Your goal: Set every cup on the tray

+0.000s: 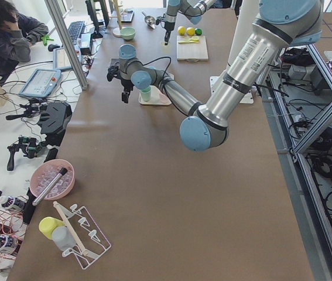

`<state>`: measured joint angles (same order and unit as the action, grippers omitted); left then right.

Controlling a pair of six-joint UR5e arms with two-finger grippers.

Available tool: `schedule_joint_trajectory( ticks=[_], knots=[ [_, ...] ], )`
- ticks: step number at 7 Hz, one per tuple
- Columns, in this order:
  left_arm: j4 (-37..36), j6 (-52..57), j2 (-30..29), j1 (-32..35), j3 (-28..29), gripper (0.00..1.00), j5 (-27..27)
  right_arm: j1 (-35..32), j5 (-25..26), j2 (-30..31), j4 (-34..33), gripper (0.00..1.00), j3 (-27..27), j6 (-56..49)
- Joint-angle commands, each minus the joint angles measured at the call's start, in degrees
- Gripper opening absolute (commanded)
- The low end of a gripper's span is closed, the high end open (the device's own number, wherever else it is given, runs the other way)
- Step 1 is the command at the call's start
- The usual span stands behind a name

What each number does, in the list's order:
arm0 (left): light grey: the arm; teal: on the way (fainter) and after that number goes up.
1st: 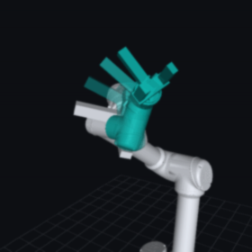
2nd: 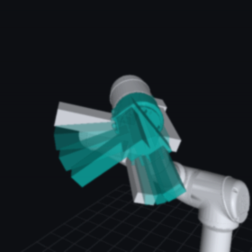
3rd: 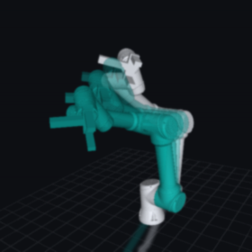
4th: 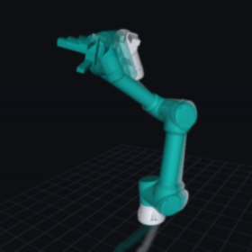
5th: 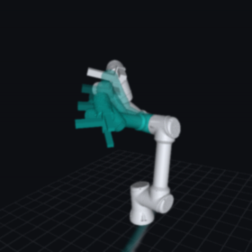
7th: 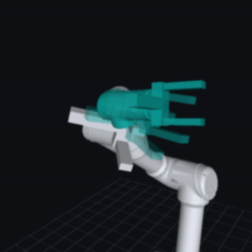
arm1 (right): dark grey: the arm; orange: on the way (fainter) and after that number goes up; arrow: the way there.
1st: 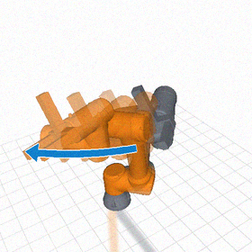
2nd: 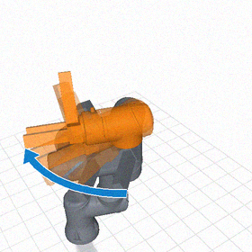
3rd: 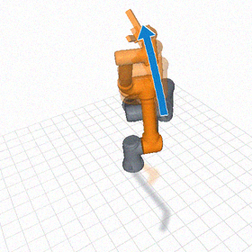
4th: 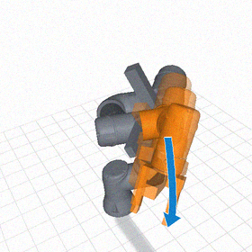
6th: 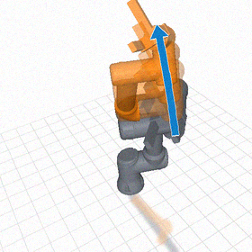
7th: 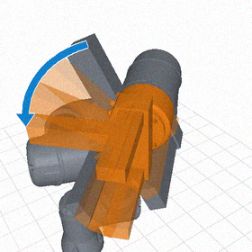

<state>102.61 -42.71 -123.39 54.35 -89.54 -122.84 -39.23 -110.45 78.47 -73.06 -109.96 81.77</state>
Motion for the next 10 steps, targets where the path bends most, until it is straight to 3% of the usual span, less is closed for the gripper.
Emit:
schedule_joint_trajectory(
  ticks=[1,2,5,6,7,9,10],
  knots=[
    [0.2,1.5,0.9,0.5,0.2,0.98,0.0,8.3,6.8,-13.6,-12.2,0.00,0.9,10.7],
    [0.2,1.5,1.0,0.5,0.2,0.98,0.0,11.4,9.8,-18.7,-16.4,0.00,3.0,13.6],
    [0.4,1.5,1.0,0.5,0.2,0.98,0.0,12.6,12.4,-23.7,-16.4,0.00,8.3,13.7],
    [0.4,1.5,1.0,0.5,0.2,0.98,0.0,11.6,12.4,-23.9,-16.4,0.57,8.3,13.1],
    [0.4,1.5,1.1,0.5,0.2,0.98,0.0,10.3,12.3,-23.8,-16.7,1.00,8.3,10.4],
    [0.4,1.5,1.1,0.5,0.1,0.98,0.0,6.6,9.6,-23.5,-16.8,1.00,7.6,6.1],
    [0.3,1.5,1.1,0.6,0.1,0.98,0.0,2.5,5.1,-22.3,-17.3,1.00,6.3,2.6]
  ],
)
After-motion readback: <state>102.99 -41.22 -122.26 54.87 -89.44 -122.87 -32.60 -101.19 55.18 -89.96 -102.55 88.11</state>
